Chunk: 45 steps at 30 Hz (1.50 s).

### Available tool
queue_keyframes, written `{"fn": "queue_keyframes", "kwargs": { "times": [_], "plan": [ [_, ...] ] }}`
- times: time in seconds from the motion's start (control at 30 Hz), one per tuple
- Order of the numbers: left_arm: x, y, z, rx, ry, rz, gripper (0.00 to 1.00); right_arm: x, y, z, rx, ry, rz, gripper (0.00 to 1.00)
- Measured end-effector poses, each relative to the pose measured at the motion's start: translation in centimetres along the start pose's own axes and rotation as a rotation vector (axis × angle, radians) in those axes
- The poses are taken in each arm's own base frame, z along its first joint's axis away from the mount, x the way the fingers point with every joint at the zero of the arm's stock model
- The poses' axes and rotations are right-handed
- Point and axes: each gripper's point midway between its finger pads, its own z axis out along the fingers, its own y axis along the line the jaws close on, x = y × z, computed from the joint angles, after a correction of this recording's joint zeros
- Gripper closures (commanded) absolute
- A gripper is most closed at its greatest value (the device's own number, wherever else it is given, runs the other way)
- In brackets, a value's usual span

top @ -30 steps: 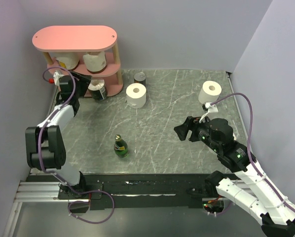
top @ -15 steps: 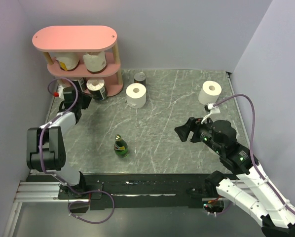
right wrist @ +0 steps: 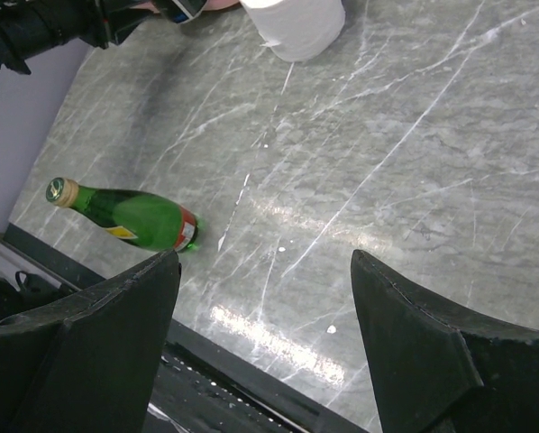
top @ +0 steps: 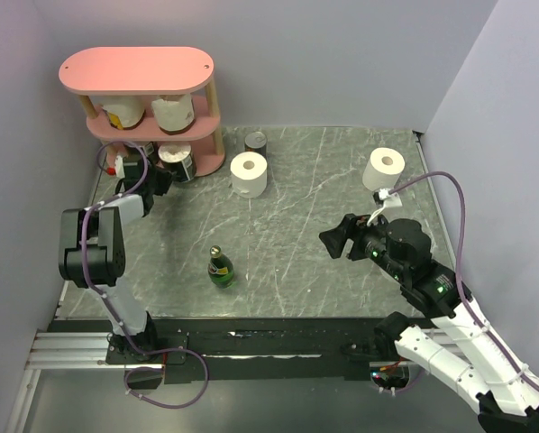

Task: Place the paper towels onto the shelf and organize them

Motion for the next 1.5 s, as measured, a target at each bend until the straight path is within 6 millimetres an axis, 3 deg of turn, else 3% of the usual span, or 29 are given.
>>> {"fn": "queue_keyframes", "kwargs": {
  "times": [0.37,0.83,1.37,1.5],
  "plan": [
    [-0.9,-3.5,2.7,0.089,-0.012,-0.004,0.67,0.1,-0.4,1.0,0.032,0.030,-0.029,0.16],
    [-0.1,-3.8,4.9,0.107,0.002,0.000,0.66,0.1,-0.3,1.7,0.037,0.046,-0.031,0.16],
    [0.4,-3.5,5.5,0.105,0.009,0.001,0.64,-0.4,-0.1,1.3,0.028,0.026,-0.020,0.16],
    [0.4,-3.3,4.1,0.095,0.004,0.006,0.62,-0.4,-0.2,1.3,0.037,0.023,-0.021,0.16]
  ]
}}
